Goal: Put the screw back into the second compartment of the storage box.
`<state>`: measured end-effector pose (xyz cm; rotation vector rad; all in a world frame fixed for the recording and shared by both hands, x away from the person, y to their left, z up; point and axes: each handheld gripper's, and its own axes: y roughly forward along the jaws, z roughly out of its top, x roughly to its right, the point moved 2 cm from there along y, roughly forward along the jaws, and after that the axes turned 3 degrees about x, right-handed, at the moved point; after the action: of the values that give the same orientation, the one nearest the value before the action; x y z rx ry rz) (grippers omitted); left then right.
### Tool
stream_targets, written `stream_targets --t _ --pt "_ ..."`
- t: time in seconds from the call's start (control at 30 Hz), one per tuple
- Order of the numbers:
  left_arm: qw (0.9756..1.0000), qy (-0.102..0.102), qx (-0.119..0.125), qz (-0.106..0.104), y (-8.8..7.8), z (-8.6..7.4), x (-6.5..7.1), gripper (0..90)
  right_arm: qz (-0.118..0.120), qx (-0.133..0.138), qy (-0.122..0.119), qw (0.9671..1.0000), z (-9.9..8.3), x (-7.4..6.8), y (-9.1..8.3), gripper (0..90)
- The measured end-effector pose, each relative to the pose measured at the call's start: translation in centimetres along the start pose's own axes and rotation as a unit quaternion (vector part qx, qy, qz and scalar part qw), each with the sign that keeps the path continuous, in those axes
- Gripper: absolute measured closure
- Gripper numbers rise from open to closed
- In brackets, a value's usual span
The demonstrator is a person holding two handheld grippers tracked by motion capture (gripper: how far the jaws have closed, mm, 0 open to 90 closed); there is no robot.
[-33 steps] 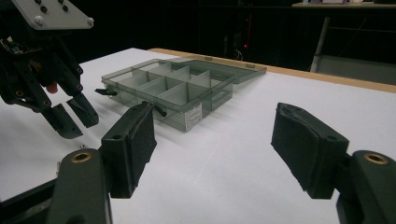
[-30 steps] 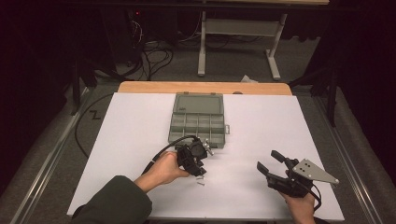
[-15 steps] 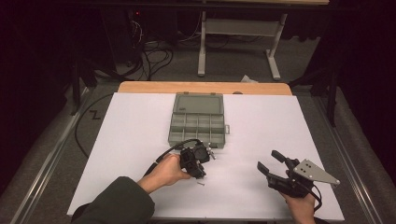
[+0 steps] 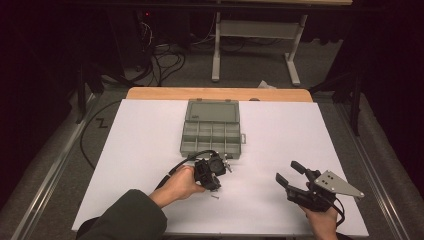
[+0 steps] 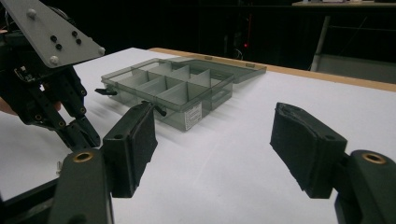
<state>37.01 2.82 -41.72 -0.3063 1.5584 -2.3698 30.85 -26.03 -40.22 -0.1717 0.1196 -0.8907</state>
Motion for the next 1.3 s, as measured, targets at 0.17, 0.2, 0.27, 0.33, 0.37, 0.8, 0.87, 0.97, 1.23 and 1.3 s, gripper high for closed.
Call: stream_targets --t 0.17,0.2,0.27,0.33,0.37,0.8,0.87,0.97,1.23,1.3 --pt "1.0000 0.006 -0.006 -0.004 0.1 -0.1 0.2 79.7 0.001 0.001 -0.002 1.0000 0.0 0.0 0.0 32.9" --pt "1.0000 0.006 -0.007 -0.004 0.1 0.0 0.1 79.6 0.002 0.002 -0.001 1.0000 0.0 0.0 0.0 32.9" --pt "1.0000 0.006 -0.006 -0.003 0.1 0.0 0.1 80.0 0.001 0.000 0.002 1.0000 0.0 0.0 0.0 32.9" --pt "1.0000 0.006 -0.006 -0.001 0.1 0.0 0.0 81.9 0.000 -0.003 0.002 1.0000 0.0 0.1 0.1 32.8" --pt "1.0000 0.006 -0.006 0.001 0.2 0.0 0.1 82.5 0.000 -0.002 0.002 1.0000 0.0 0.1 0.1 32.9" --pt "0.9999 0.005 -0.009 0.013 0.2 0.0 0.0 86.7 0.003 0.003 0.000 1.0000 0.0 -0.1 -0.1 32.5" --pt "0.9998 0.005 -0.009 0.014 0.2 0.0 0.0 86.8 0.001 0.003 -0.001 1.0000 0.0 -0.2 -0.1 32.4" --pt "0.9999 0.004 -0.009 0.010 0.2 0.1 -0.1 86.8 0.002 0.002 -0.004 1.0000 0.0 -0.2 0.0 32.0" --pt "0.9999 -0.008 -0.011 0.008 0.0 -0.1 -0.7 86.9 0.005 0.014 0.004 0.9999 0.0 -0.3 -0.3 30.3" --pt "0.9999 -0.012 -0.009 0.005 -0.1 -0.1 -0.9 86.9 0.007 0.014 0.004 0.9999 -0.1 -0.5 -0.5 30.3"
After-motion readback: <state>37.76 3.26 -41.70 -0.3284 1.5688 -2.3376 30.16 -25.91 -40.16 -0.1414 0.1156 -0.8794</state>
